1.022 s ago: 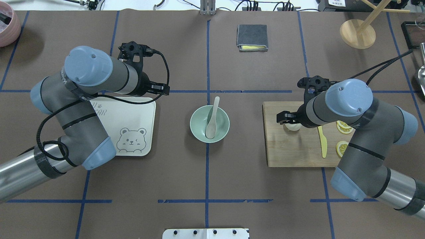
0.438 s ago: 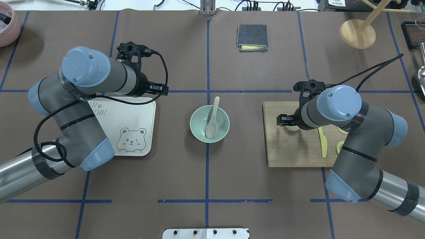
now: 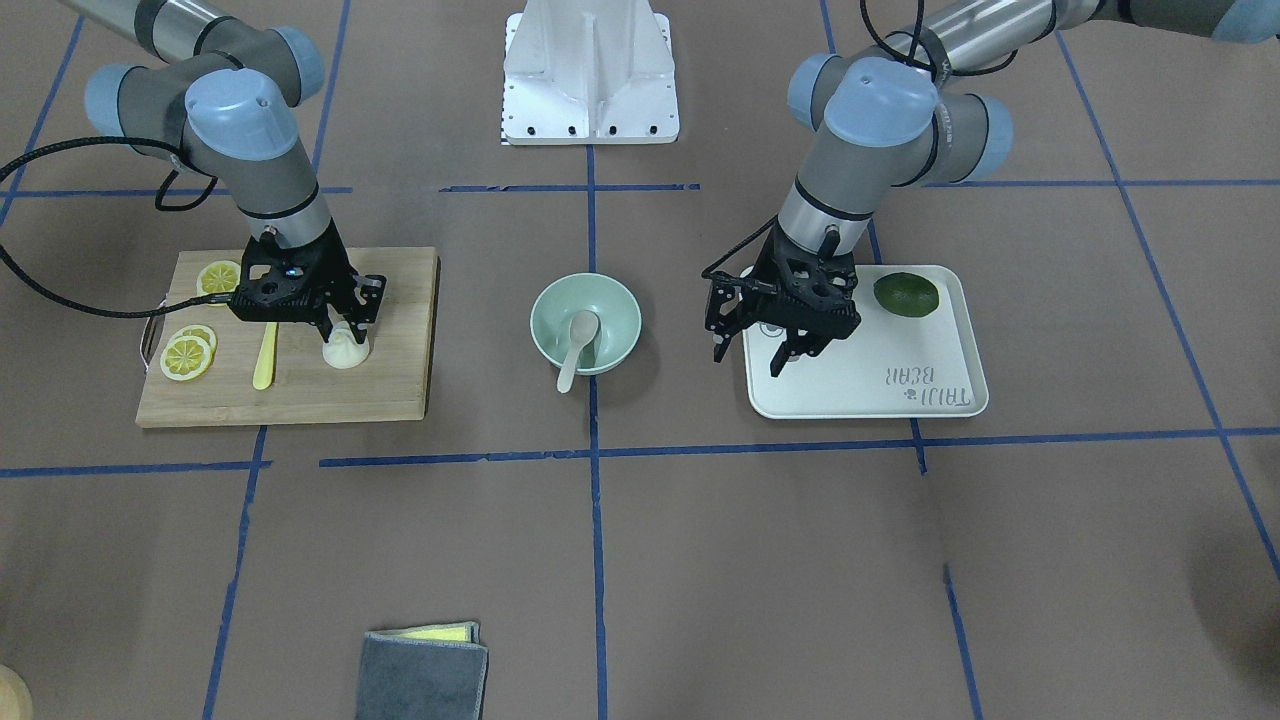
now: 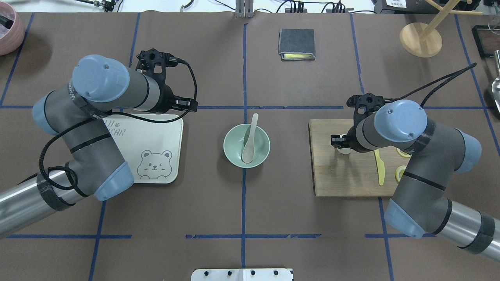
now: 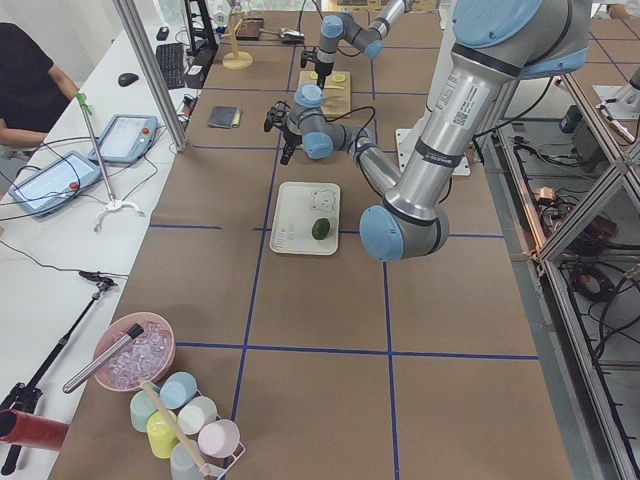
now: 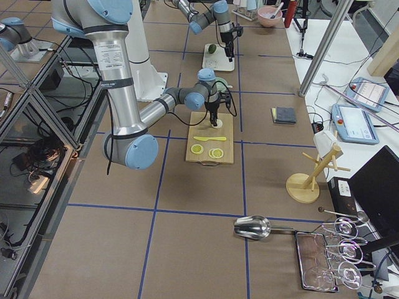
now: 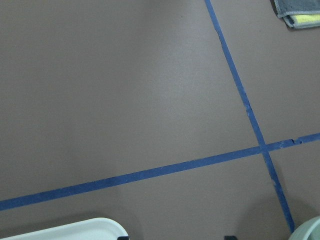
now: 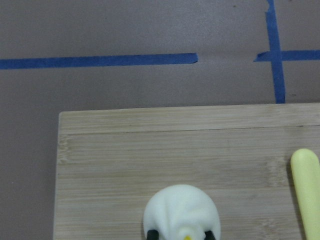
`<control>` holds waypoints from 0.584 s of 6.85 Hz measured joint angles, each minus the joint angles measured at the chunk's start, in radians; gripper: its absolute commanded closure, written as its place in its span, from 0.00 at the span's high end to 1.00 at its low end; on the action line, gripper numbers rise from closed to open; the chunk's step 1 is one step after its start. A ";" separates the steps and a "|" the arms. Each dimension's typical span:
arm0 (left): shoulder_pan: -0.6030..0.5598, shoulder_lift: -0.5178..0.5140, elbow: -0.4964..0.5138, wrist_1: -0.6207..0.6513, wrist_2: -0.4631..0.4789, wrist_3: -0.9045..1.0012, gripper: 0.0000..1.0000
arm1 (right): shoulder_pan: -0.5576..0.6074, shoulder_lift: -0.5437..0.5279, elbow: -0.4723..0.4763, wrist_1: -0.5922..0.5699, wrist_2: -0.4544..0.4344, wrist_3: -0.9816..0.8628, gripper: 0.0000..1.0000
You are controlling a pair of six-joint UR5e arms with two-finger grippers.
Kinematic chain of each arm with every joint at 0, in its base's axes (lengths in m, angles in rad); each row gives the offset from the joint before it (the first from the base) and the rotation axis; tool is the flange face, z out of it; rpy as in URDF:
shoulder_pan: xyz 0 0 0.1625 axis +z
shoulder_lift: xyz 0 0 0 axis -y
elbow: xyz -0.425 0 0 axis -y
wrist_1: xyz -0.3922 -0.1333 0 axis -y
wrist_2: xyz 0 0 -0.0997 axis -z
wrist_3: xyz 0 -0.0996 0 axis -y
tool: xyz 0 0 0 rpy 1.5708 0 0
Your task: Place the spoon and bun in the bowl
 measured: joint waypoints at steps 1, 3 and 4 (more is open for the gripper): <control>-0.005 0.001 -0.003 0.000 -0.001 0.004 0.70 | -0.001 0.002 0.014 -0.004 0.000 0.003 0.00; -0.036 0.054 -0.054 0.000 -0.005 0.070 0.70 | -0.027 0.079 0.060 -0.057 0.000 0.043 0.00; -0.053 0.121 -0.108 0.000 -0.007 0.116 0.70 | -0.074 0.148 0.066 -0.079 -0.013 0.103 0.00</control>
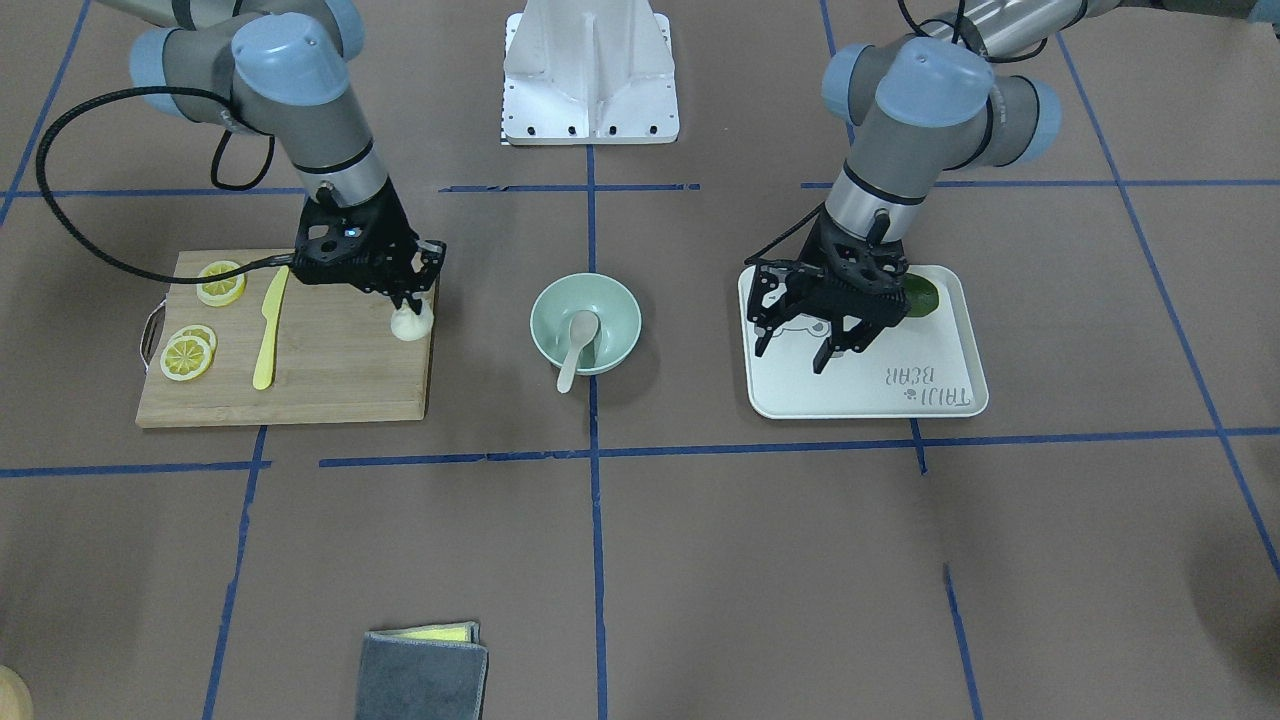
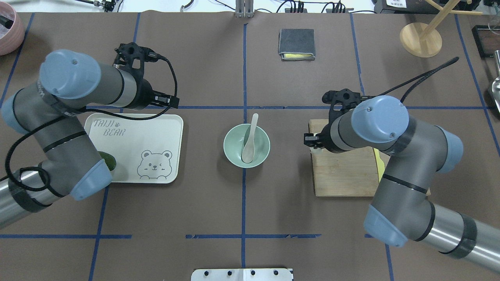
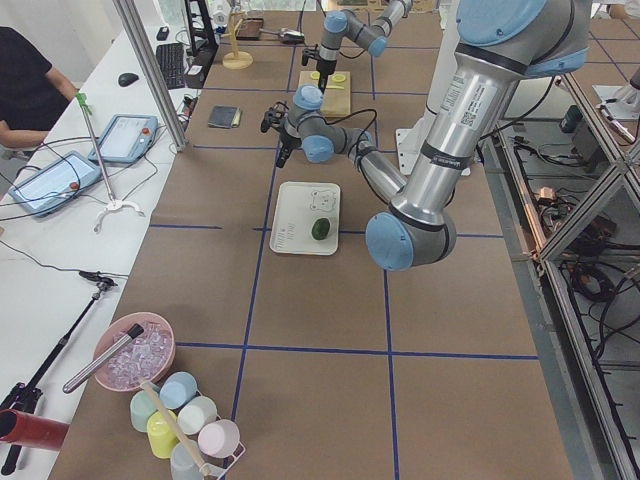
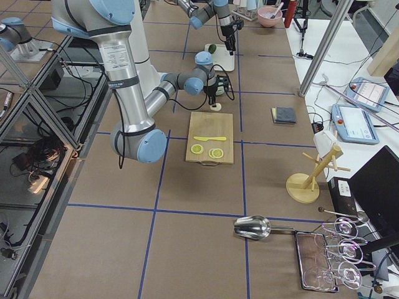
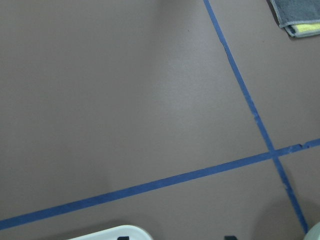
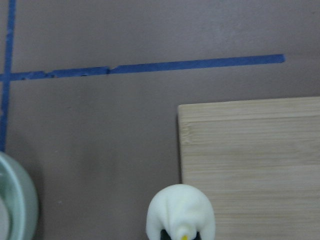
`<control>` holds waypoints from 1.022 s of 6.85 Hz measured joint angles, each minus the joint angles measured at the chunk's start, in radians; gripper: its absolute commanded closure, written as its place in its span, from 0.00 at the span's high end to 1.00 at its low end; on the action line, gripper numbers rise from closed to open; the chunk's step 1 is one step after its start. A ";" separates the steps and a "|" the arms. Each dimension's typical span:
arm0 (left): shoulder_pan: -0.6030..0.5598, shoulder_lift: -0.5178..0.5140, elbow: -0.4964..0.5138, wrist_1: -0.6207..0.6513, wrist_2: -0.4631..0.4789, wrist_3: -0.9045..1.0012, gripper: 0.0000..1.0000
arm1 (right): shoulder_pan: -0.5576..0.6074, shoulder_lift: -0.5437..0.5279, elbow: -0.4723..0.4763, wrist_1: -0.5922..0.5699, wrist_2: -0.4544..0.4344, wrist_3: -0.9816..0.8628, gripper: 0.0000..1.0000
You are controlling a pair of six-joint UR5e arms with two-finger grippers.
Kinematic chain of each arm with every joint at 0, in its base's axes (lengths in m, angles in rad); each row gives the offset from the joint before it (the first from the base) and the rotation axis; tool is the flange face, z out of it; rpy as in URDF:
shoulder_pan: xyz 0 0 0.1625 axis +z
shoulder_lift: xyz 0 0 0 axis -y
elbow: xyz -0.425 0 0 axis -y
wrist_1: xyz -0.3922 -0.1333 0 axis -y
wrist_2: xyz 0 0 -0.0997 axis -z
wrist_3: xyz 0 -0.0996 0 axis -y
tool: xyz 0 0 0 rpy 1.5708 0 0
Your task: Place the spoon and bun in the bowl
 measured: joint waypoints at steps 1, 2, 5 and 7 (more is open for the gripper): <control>-0.019 0.069 -0.048 -0.002 -0.002 0.032 0.71 | -0.044 0.064 -0.006 -0.009 -0.027 0.042 0.00; -0.036 0.121 -0.078 -0.005 -0.004 0.051 0.71 | -0.072 0.122 -0.023 -0.010 -0.045 0.076 0.00; -0.054 0.165 -0.096 -0.009 -0.003 0.072 0.73 | -0.099 0.246 -0.118 -0.002 -0.059 0.165 0.00; -0.068 0.175 -0.098 -0.009 -0.003 0.074 0.74 | -0.101 0.294 -0.190 0.000 -0.071 0.170 1.00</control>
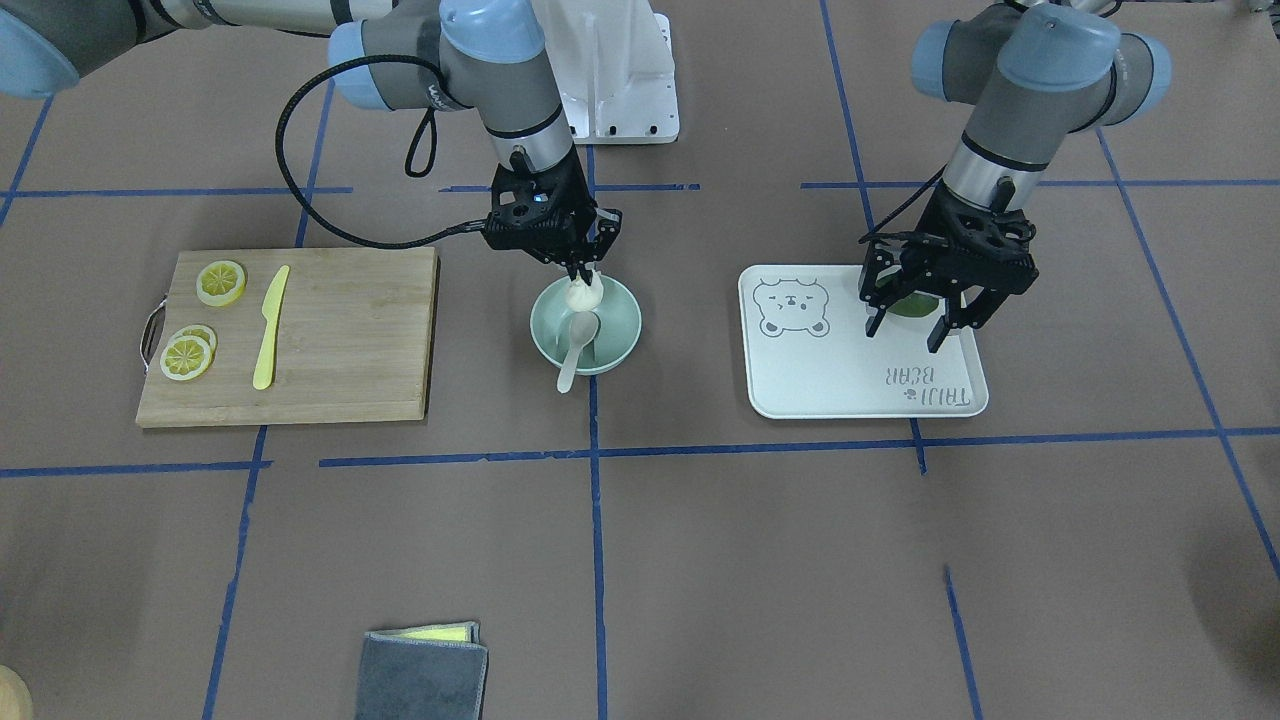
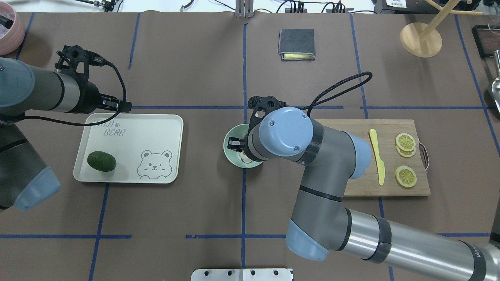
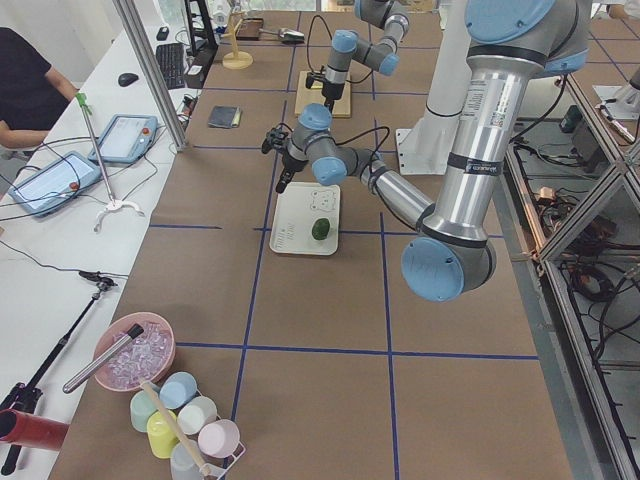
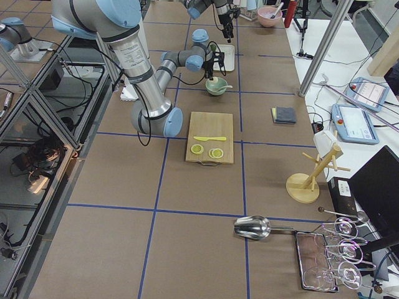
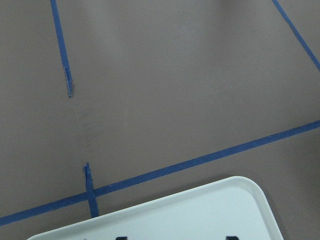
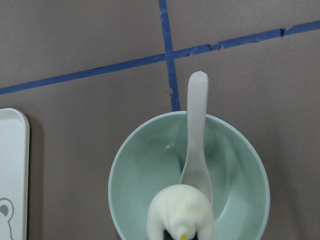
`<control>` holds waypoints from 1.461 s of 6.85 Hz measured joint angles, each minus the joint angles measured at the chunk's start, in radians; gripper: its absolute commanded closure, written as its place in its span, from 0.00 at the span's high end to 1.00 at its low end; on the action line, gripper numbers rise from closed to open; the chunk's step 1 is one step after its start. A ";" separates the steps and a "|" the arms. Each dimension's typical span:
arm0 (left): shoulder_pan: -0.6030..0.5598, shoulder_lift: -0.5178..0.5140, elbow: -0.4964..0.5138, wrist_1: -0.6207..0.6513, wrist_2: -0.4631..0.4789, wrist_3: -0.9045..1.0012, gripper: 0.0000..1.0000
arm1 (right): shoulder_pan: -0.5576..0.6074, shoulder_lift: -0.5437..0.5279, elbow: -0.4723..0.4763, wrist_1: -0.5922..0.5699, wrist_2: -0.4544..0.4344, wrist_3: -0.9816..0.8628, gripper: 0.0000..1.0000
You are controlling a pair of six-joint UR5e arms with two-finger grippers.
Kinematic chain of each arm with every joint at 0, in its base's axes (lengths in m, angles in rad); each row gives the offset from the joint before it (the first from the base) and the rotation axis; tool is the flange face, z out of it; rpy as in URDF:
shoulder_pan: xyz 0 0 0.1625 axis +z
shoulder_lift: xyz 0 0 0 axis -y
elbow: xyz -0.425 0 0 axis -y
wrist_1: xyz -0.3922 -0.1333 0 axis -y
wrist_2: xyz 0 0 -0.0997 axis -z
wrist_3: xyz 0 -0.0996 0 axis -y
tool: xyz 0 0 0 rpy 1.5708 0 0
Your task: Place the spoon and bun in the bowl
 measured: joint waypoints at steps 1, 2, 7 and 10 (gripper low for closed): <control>-0.011 0.012 -0.004 0.000 0.000 0.008 0.85 | 0.001 0.005 -0.013 0.001 -0.002 -0.001 1.00; -0.029 0.043 -0.014 0.001 0.000 0.043 0.99 | 0.008 0.005 -0.014 0.001 -0.001 -0.004 1.00; -0.470 0.273 0.011 0.007 -0.285 0.671 1.00 | 0.303 -0.391 0.290 -0.010 0.266 -0.183 1.00; -0.727 0.278 0.157 0.090 -0.491 0.956 1.00 | 0.686 -0.689 0.322 -0.013 0.529 -0.725 1.00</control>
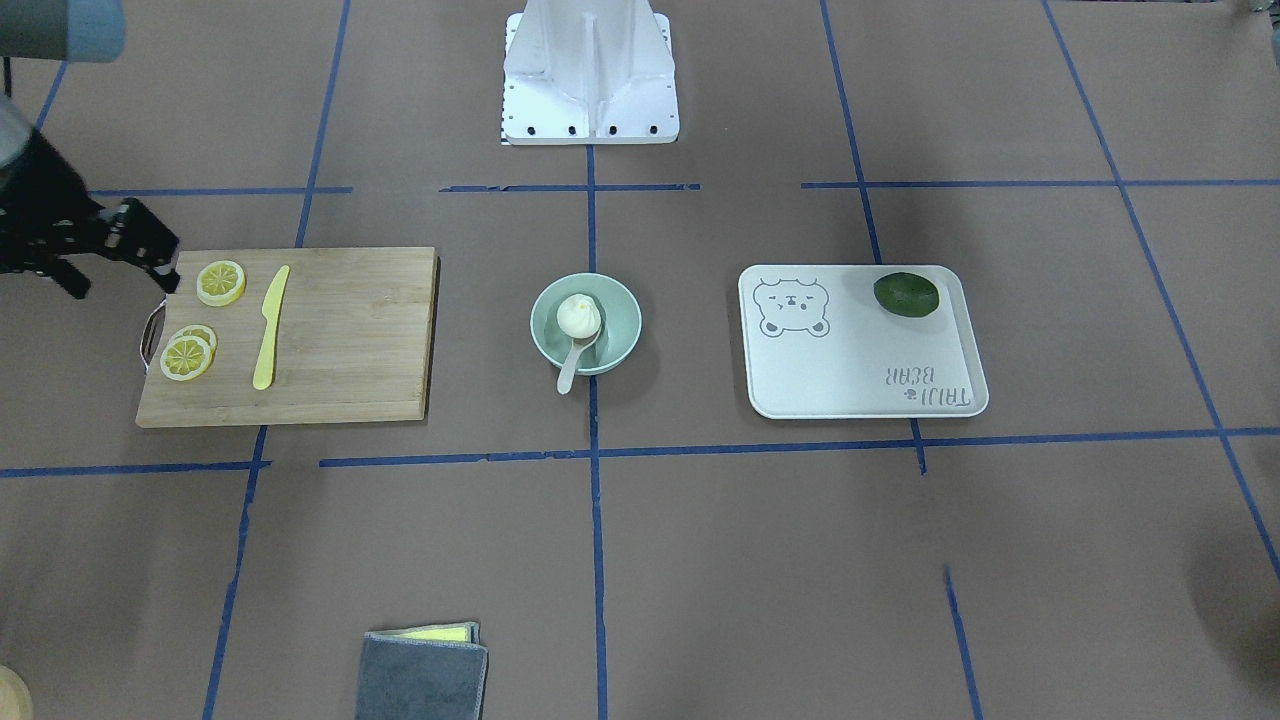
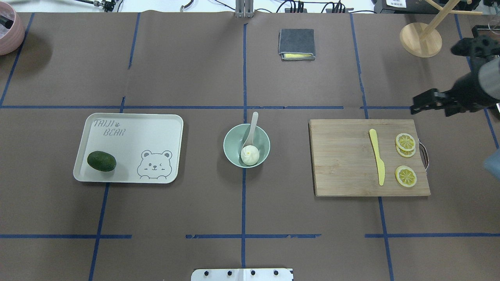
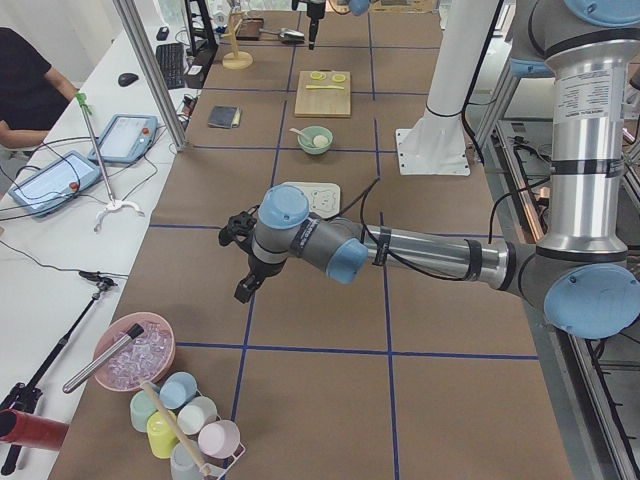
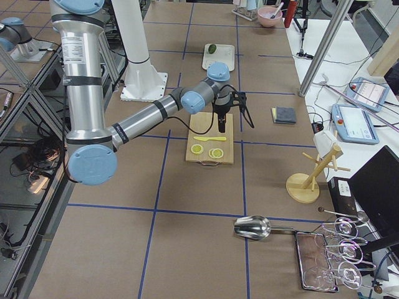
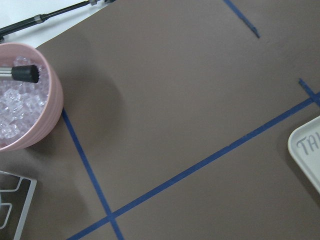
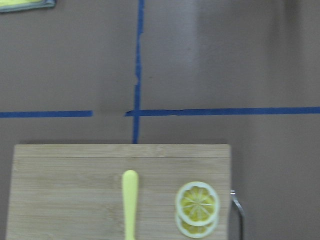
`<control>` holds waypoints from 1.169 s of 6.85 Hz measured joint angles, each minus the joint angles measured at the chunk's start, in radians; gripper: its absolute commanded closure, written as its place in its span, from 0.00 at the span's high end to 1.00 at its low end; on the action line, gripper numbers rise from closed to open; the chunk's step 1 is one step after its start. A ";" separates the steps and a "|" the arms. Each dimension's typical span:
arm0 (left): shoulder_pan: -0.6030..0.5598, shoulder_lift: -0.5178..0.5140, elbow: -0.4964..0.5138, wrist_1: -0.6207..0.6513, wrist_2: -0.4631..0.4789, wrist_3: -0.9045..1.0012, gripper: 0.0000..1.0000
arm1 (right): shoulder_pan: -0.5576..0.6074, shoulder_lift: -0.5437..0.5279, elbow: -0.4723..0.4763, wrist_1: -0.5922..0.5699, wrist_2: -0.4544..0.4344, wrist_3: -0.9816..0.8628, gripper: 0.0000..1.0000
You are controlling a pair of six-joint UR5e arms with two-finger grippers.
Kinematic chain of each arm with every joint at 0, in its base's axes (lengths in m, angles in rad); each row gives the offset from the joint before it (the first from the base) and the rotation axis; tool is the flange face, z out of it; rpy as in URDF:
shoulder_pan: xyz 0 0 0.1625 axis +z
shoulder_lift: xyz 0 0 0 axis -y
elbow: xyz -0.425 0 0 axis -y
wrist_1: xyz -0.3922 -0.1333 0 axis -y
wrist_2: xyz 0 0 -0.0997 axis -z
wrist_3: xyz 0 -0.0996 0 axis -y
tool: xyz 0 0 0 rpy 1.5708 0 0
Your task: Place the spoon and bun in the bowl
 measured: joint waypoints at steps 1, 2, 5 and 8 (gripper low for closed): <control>-0.024 0.002 0.006 0.053 -0.012 0.015 1.00 | 0.126 -0.064 -0.032 -0.003 0.077 -0.165 1.00; -0.033 0.007 0.003 0.101 -0.019 -0.032 1.00 | 0.229 -0.114 -0.077 -0.006 0.127 -0.320 1.00; -0.026 0.029 -0.030 0.169 -0.023 -0.213 1.00 | 0.322 -0.144 -0.136 -0.177 0.153 -0.695 1.00; -0.014 0.071 -0.093 0.216 -0.027 -0.255 1.00 | 0.326 -0.135 -0.129 -0.232 0.154 -0.726 1.00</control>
